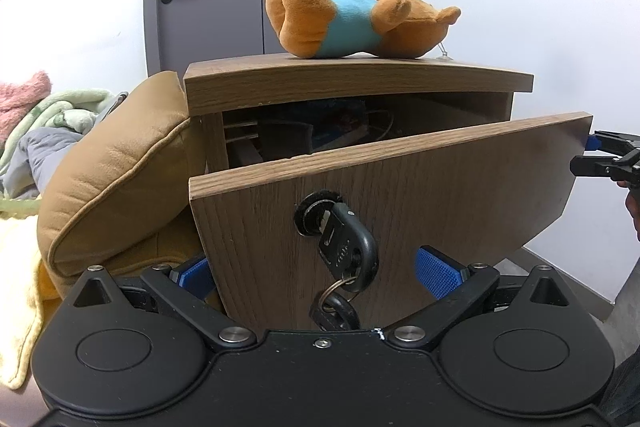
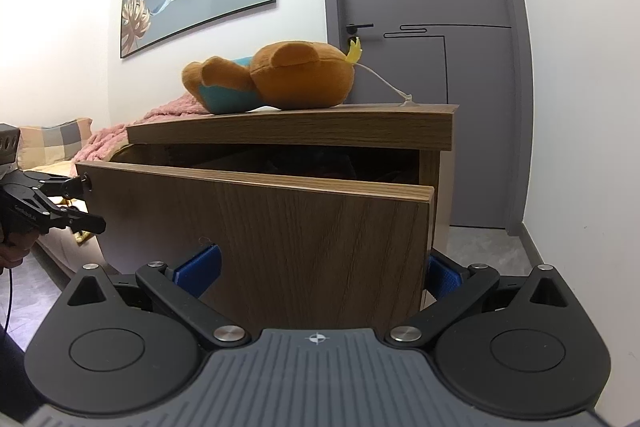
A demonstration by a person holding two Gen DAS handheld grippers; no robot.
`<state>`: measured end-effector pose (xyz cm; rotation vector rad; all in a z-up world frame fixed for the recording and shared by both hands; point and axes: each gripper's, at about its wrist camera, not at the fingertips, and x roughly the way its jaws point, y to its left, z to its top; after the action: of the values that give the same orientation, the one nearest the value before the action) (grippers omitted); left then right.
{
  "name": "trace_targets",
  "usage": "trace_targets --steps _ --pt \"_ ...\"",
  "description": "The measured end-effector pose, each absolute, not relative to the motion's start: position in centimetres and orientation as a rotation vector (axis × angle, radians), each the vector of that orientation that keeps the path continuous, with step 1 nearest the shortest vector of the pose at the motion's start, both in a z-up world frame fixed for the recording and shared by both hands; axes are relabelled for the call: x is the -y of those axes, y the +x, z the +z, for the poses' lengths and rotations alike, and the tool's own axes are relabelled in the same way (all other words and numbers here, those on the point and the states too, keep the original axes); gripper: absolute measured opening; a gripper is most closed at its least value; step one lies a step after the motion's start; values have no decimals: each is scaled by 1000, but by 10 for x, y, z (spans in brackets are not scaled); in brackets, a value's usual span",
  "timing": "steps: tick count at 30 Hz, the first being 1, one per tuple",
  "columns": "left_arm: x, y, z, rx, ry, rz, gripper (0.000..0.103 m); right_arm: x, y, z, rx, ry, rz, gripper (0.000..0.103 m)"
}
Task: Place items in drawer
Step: 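Pull the drawer front outward with the left tool to open it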
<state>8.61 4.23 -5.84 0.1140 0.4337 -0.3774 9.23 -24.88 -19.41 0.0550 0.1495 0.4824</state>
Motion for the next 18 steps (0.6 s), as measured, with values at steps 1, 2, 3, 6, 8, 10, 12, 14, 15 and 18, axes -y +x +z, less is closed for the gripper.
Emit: trace_targets --steps 1,2,3,6,8,10,12,14,15,18 --pt "-43 84 -59 -432 112 -384 100 249 90 -194 -150 53 483 103" --pt "-44 82 -59 -430 112 -389 100 248 88 -194 -150 51 482 103" --pt "-44 79 -59 -429 116 -390 100 248 86 -194 -151 49 482 103" --pt "-43 73 -59 -429 122 -391 100 247 81 -194 -154 43 483 103" --pt "-43 68 -59 -431 121 -389 100 247 77 -195 -154 33 487 103" --pt "-42 64 -58 -435 114 -385 100 247 72 -195 -154 28 490 103" --pt "-41 60 -58 -437 114 -380 100 247 68 -196 -154 26 493 103" --pt "-41 55 -58 -436 115 -376 100 247 63 -196 -154 25 498 103" --pt "-41 52 -58 -436 115 -375 100 247 61 -196 -155 26 500 103" --pt "-40 45 -59 -435 115 -372 100 248 55 -196 -157 26 508 103"
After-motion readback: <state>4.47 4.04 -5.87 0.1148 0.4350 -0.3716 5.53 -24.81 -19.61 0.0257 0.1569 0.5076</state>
